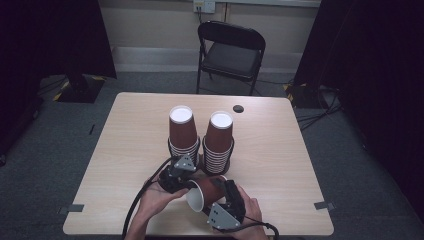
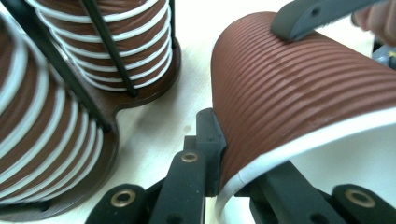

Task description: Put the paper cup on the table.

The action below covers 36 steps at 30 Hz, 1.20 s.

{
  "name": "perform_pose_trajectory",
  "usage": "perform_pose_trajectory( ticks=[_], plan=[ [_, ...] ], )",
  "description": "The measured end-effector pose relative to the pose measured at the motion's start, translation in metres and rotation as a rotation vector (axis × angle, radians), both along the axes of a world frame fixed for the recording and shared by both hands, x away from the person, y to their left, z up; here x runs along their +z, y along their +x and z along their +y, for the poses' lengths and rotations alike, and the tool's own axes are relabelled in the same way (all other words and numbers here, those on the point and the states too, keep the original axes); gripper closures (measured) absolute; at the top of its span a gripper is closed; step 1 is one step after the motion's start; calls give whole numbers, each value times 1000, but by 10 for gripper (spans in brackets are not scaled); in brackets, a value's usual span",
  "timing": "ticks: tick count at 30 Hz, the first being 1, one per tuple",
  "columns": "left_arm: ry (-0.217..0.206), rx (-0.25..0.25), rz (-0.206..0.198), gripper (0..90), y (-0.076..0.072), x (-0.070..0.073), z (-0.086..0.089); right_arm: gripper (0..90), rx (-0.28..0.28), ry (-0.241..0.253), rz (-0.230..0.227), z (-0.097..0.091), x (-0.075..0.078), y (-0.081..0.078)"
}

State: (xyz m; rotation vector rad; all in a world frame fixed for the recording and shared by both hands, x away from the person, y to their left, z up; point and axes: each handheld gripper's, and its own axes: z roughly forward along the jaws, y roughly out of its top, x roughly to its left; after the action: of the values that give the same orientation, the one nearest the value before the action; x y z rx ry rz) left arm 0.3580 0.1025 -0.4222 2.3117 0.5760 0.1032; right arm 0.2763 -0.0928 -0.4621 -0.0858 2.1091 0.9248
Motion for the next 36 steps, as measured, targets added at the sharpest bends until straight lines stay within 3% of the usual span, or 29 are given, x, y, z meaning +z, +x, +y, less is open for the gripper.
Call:
perform_pose_trajectory(
  ticks=[3,5,23,30,36],
  plan=[
    [-26,10,19,865,0,-1,-4,74,4,1,2,4,-2,3],
    [-14,9,9,865,2,-1,-3,74,-4,-10,-12,7,-3,5],
    [-66,6,30,849,3,-3,-6,72,16,-3,-10,24,0,6],
    [-51,19,30,843,4,-5,-7,71,14,-13,0,27,0,7],
    [-102,36,12,841,1,-7,-4,92,6,7,2,24,1,7]
  ],
)
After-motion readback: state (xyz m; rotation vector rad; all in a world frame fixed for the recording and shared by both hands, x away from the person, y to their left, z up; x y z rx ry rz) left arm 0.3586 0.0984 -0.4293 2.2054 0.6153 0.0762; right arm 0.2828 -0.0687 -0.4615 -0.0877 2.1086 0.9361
